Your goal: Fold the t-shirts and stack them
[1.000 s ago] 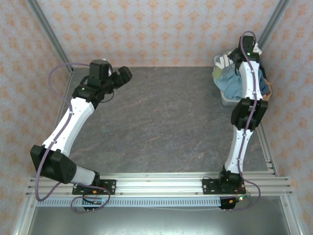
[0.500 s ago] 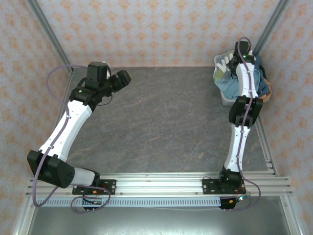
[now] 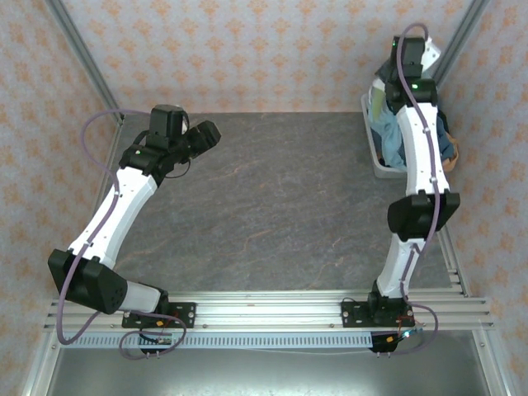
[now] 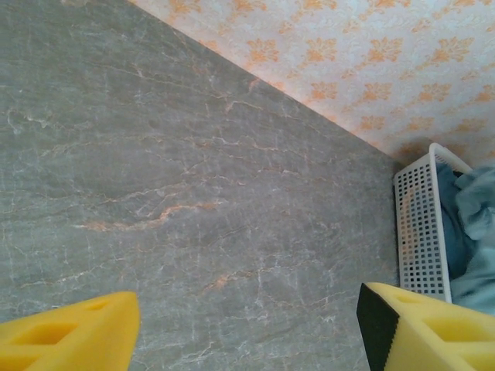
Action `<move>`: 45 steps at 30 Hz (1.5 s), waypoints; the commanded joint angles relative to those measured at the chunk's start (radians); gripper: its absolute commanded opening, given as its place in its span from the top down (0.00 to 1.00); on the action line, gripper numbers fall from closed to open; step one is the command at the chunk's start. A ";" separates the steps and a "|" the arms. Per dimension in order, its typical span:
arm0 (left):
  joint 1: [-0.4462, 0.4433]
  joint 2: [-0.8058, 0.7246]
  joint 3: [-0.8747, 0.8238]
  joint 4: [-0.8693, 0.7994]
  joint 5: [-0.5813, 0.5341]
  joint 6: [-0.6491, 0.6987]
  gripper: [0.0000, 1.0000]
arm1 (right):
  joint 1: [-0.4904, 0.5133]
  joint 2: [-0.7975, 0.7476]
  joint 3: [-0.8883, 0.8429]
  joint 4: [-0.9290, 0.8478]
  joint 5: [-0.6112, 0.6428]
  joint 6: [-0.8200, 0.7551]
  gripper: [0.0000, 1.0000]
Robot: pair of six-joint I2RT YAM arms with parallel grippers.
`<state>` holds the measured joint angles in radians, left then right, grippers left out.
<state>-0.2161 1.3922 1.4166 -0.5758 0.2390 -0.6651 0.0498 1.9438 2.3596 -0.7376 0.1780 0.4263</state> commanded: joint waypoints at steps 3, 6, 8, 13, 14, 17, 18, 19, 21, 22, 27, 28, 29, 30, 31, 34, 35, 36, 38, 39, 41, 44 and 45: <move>-0.005 0.001 0.005 -0.062 -0.079 -0.010 0.25 | 0.165 -0.049 0.199 -0.020 0.082 -0.114 1.00; -0.003 -0.007 0.014 -0.111 -0.141 -0.017 0.24 | 0.311 -0.052 0.193 -0.097 0.110 -0.110 1.00; -0.005 -0.014 0.020 -0.146 -0.185 -0.023 0.22 | 0.412 -0.058 0.111 -0.133 0.124 -0.072 1.00; -0.003 -0.036 0.019 -0.233 -0.259 -0.027 0.19 | 0.626 -0.060 -0.288 0.023 -0.088 0.019 0.71; -0.004 -0.040 0.015 -0.253 -0.268 -0.025 0.19 | 0.651 -0.031 -0.327 0.058 -0.187 0.031 0.58; -0.005 -0.072 -0.018 -0.290 -0.274 -0.012 0.19 | 0.688 0.050 -0.322 0.051 -0.363 0.046 0.43; -0.004 -0.086 -0.042 -0.287 -0.256 -0.002 0.19 | 0.690 0.051 -0.331 0.053 -0.375 0.050 0.40; -0.003 -0.097 -0.065 -0.279 -0.231 0.009 0.20 | 0.687 0.043 -0.349 0.056 -0.368 0.052 0.37; -0.008 -0.115 -0.121 -0.256 -0.152 0.033 0.21 | 0.668 -0.003 -0.407 0.078 -0.343 0.050 0.33; -0.013 -0.118 -0.141 -0.245 -0.117 0.044 0.21 | 0.650 -0.024 -0.438 0.082 -0.334 0.055 0.33; -0.152 -0.095 -0.194 -0.201 -0.094 0.114 0.21 | 0.502 -0.136 -0.656 0.049 -0.274 0.122 0.34; -0.186 -0.075 -0.190 -0.195 -0.109 0.122 0.21 | 0.467 -0.150 -0.703 0.052 -0.282 0.135 0.34; -0.222 -0.045 -0.182 -0.190 -0.125 0.125 0.21 | 0.427 -0.159 -0.750 0.054 -0.292 0.154 0.34; -0.257 -0.008 -0.172 -0.185 -0.135 0.125 0.20 | 0.385 -0.161 -0.786 0.050 -0.316 0.171 0.35; -0.285 0.028 -0.158 -0.180 -0.142 0.125 0.19 | 0.354 -0.164 -0.817 0.063 -0.337 0.179 0.36; -0.383 0.175 -0.084 -0.182 -0.195 0.125 0.17 | 0.289 -0.150 -0.872 0.095 -0.346 0.175 0.36; -0.414 0.231 -0.045 -0.196 -0.231 0.138 0.16 | 0.275 -0.129 -0.870 0.098 -0.347 0.166 0.35; -0.447 0.291 0.002 -0.218 -0.272 0.157 0.15 | 0.263 -0.102 -0.855 0.085 -0.348 0.162 0.36; -0.488 0.405 0.101 -0.273 -0.361 0.163 0.14 | 0.250 -0.048 -0.830 0.069 -0.354 0.164 0.36; -0.497 0.460 0.146 -0.294 -0.393 0.165 0.14 | 0.243 -0.021 -0.820 0.069 -0.365 0.169 0.36; -0.504 0.558 0.212 -0.321 -0.463 0.154 0.15 | 0.238 0.027 -0.800 0.064 -0.370 0.178 0.36; -0.499 0.666 0.276 -0.340 -0.542 0.151 0.16 | 0.238 0.082 -0.779 0.063 -0.374 0.194 0.36; -0.496 0.698 0.297 -0.343 -0.555 0.153 0.17 | 0.239 0.099 -0.773 0.063 -0.377 0.202 0.36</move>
<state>-0.7307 2.0430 1.6592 -0.8341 -0.1616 -0.5220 0.2916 2.0144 1.5452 -0.6575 -0.1917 0.5964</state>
